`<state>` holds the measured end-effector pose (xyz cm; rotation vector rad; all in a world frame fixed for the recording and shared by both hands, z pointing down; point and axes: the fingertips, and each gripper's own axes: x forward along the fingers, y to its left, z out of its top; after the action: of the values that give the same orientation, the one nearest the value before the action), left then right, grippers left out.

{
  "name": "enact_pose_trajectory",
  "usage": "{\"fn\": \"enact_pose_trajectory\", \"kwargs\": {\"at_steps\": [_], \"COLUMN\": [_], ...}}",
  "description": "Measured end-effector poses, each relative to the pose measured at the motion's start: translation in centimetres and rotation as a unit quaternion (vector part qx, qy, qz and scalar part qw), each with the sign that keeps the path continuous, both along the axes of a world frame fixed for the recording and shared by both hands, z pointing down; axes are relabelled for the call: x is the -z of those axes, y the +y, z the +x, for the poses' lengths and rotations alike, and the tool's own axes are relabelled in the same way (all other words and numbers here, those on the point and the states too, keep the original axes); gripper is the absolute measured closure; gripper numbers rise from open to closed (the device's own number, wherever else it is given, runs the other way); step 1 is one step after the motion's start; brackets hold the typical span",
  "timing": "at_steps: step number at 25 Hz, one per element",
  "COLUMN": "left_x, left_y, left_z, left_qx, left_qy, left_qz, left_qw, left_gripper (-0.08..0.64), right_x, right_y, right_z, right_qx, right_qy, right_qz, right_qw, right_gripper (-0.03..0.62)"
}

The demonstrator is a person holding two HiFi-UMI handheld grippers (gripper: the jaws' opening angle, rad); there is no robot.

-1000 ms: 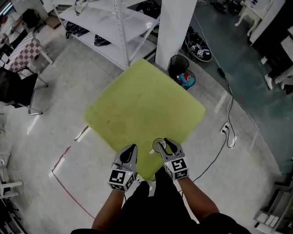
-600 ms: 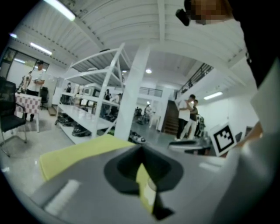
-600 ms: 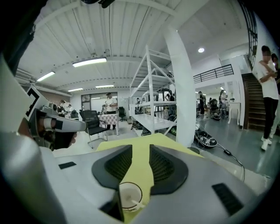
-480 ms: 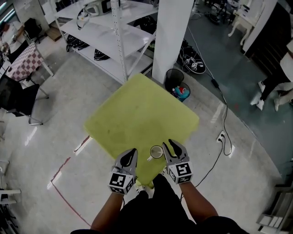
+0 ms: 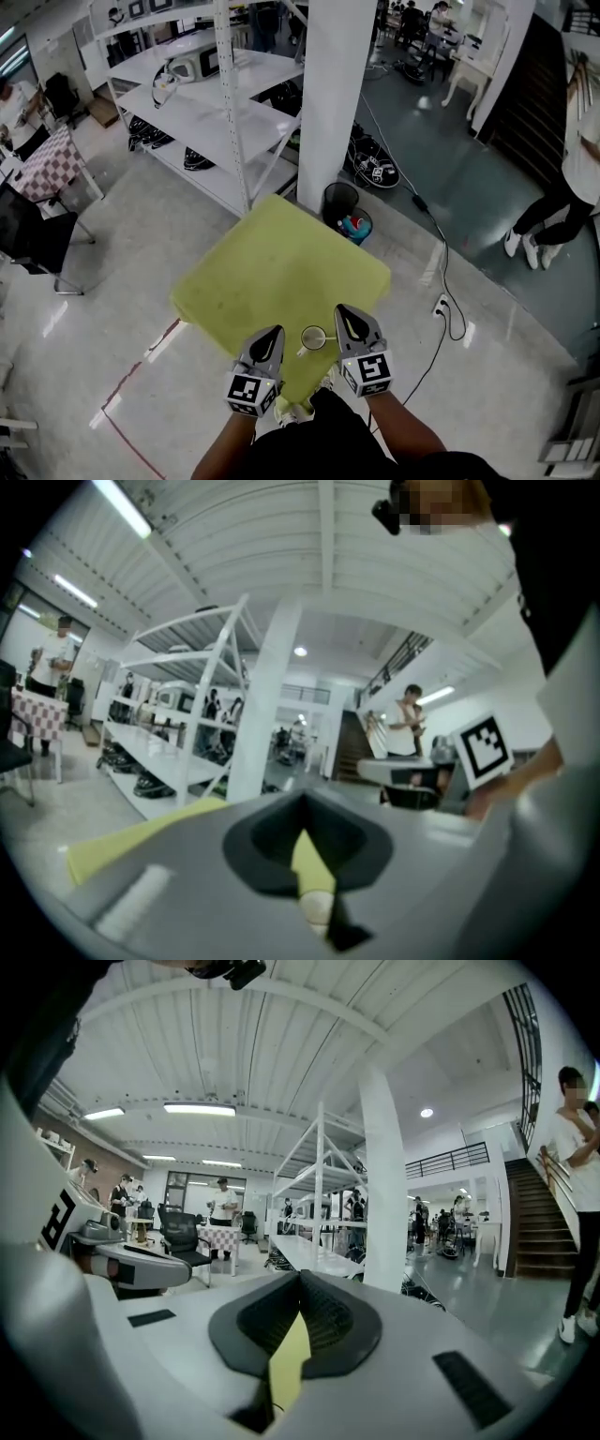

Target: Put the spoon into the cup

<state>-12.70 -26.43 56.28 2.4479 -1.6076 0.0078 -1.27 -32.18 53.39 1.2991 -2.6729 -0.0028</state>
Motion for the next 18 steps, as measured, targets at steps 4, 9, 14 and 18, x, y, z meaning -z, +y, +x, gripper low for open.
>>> {"fn": "enact_pose_trajectory", "kwargs": {"at_steps": [4,9,14,18], "left_x": [0.9,2.2,2.5,2.6], "left_y": [0.1,0.3,0.4,0.7], "left_z": [0.4,1.3,1.9,2.5], "left_qx": [-0.008,-0.022,-0.035,-0.043], "left_qy": [0.005,0.003,-0.002,-0.005], "left_qz": [0.010,0.024,0.029,0.030], "left_qw": [0.9999,0.9995,0.9990,0.9986], "left_gripper": [0.554,0.554,0.554,0.554], "right_x": [1.8,1.9,1.7,1.8], "right_y": [0.8,2.3,3.2,3.6], "right_z": [-0.4,-0.7,-0.4,0.3], "right_qx": [0.001,0.008,0.000,-0.003], "right_qy": [-0.008,-0.011,-0.008,-0.009], "right_qz": [0.015,0.017,0.013,0.012], "right_qw": [1.000,1.000,1.000,1.000], "right_gripper": [0.586,0.586,0.586,0.586]}}
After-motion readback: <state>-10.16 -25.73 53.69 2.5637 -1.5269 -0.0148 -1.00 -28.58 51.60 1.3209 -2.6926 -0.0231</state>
